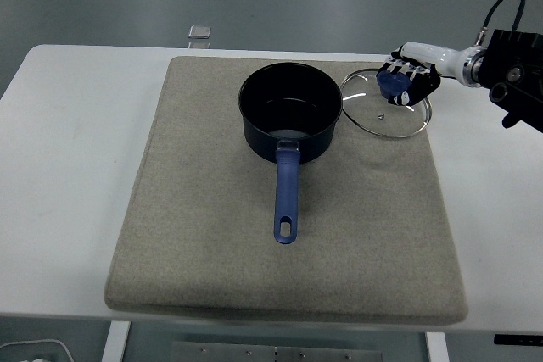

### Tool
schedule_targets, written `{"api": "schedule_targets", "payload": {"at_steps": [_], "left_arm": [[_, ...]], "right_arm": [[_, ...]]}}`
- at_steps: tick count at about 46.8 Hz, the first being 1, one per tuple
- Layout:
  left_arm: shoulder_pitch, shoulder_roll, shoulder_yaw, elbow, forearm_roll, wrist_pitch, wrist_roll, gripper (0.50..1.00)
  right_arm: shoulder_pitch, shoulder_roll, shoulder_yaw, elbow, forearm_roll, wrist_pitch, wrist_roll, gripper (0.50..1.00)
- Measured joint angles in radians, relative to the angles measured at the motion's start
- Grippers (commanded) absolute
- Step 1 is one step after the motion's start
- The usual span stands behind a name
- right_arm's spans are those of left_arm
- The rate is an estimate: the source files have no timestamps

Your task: Lift the pot lid and place it to the right of the pot.

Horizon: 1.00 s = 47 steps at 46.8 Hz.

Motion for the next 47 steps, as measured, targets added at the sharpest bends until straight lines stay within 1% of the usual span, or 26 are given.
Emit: {"api": "schedule_targets", "payload": {"at_steps": [8,20,26,30,38,47], "left_arm": [[0.000,0.000,0.000,0.000,0.000,0.000,0.000,1.000],[0.000,0.000,0.000,0.000,0.001,0.000,0.000,1.000],[0.000,0.000,0.000,0.000,0.001,0.000,0.000,1.000],[0.001,0.000,0.000,0.000,0.001,0.000,0.000,1.000],[0.000,0.000,0.000,0.000,0.000,0.000,0.000,1.000],[0.000,0.000,0.000,0.000,0.000,0.000,0.000,1.000]], "right_arm": [[-0.001,0.001,0.001,-0.004,-0.001,-0.001,0.000,0.901],[0.004,0.000,0.005,-0.004,0.013,0.002,0.002,0.903],[0.011,-0.005,0.023,-0.004,0.023,0.009,0.004,0.901],[0.014,-0.005,0.046,-0.003,0.057,0.011,0.008,0.901],[0.013,-0.001,0.102,-0.002,0.223,0.019,0.010,0.901],[0.004,0.001,0.191,-0.002,0.506,0.045,0.009,0.901]]}}
